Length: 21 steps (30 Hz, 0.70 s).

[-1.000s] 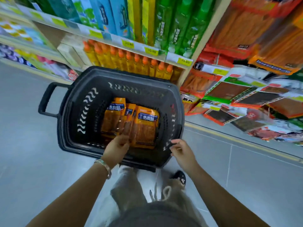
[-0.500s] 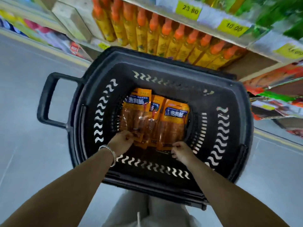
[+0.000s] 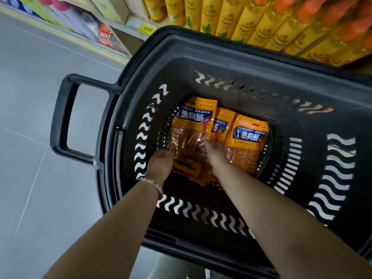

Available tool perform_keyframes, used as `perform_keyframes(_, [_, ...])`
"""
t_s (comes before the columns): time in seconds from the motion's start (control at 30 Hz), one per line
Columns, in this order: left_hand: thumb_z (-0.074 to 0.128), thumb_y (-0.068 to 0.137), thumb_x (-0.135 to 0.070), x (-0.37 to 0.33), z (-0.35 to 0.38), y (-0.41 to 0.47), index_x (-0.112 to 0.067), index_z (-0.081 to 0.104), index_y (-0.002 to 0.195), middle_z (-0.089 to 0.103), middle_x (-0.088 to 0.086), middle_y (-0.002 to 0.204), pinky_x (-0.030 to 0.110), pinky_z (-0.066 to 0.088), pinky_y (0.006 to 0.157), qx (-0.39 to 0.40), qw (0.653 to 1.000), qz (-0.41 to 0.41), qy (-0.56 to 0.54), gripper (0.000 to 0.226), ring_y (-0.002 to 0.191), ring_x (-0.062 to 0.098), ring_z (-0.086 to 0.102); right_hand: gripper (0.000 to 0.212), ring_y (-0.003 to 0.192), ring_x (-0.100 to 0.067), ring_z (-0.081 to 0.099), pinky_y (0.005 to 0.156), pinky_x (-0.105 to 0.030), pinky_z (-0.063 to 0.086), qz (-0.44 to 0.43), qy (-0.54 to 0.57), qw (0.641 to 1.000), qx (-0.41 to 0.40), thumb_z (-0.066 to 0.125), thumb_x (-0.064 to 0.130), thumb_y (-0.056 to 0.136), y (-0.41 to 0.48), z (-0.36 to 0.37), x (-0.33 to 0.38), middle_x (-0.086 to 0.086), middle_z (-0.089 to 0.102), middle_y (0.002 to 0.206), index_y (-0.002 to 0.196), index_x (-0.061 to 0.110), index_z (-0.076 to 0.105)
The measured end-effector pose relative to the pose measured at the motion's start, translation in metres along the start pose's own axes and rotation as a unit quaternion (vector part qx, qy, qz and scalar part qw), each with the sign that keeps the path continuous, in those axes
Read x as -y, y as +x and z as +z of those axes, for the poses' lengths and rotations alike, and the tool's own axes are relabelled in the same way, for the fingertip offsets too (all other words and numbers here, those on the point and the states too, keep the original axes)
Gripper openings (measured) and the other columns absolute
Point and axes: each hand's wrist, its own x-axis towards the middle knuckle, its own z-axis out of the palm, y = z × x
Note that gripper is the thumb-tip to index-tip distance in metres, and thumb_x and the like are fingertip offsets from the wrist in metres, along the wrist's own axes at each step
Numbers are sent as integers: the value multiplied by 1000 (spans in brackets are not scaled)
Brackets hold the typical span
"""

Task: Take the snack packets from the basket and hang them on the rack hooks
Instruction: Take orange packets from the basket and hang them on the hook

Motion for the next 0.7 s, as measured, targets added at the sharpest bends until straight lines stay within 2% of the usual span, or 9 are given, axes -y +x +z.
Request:
perform_keyframes(0.17, [40,92,-27,-5,-1,-8,-11,62,74,66,12,80,39,49,69,-45,995,63,55,33,76,29,61,29,101,-18,59,95,-39,49,-26,54,998,11,57,33,93,-4,3,2,-3,61,117,119,20,57])
perform_keyframes(0.27, [41,95,-27,-3,1,-11,-27,55,73,59,-7,75,26,44,62,-58,994,83,30,26,73,14,59,20,103,-21,59,93,-41,49,-25,104,994,20,55,35,93,-16,-10,-2,-4,61,117,111,26,55])
perform_keyframes(0.37, [41,96,-32,-4,2,-16,-31,52,75,56,-13,76,19,35,56,-54,995,87,18,24,70,2,53,11,89,-19,62,80,-36,50,-37,159,987,9,55,32,94,-32,-33,-8,-3,65,102,101,25,59])
perform_keyframes(0.43, [44,95,-41,-7,3,-19,-32,52,76,53,-16,78,17,33,58,-42,996,83,9,23,71,-3,48,8,85,-17,63,78,-34,49,-35,184,982,3,54,29,94,-44,-50,-13,1,67,95,97,25,61])
perform_keyframes(0.5, [49,89,-55,-10,3,-23,-33,56,92,56,-17,86,20,39,71,19,998,53,-16,24,78,-2,51,9,80,-16,65,73,-31,51,-45,225,972,38,53,25,94,-52,-62,-18,2,69,89,93,22,61])
perform_keyframes(0.57, [55,82,-64,-15,2,-26,-29,59,107,65,-9,105,35,43,94,105,992,17,-72,43,98,12,60,10,80,-17,68,71,-31,55,-54,252,962,86,52,23,95,-58,-67,-18,0,70,89,94,17,60])
perform_keyframes(0.6, [59,80,-62,-17,2,-28,-28,62,109,67,-4,111,42,43,99,131,987,17,-97,45,105,19,61,10,82,-18,68,73,-33,56,-49,253,961,103,52,22,95,-59,-67,-17,-2,71,91,95,16,60])
perform_keyframes(0.63, [62,80,-57,-19,2,-28,-29,66,109,69,-2,111,45,45,99,133,985,32,-107,41,106,22,62,11,85,-20,68,76,-35,55,-43,249,961,116,51,22,95,-58,-66,-16,-3,71,93,95,16,61])
perform_keyframes(0.7, [66,80,-52,-20,2,-27,-37,71,95,74,-9,95,39,51,89,82,990,67,-96,22,96,17,67,12,87,-20,68,76,-34,53,-32,218,968,123,52,23,95,-55,-64,-11,-2,72,92,92,19,62])
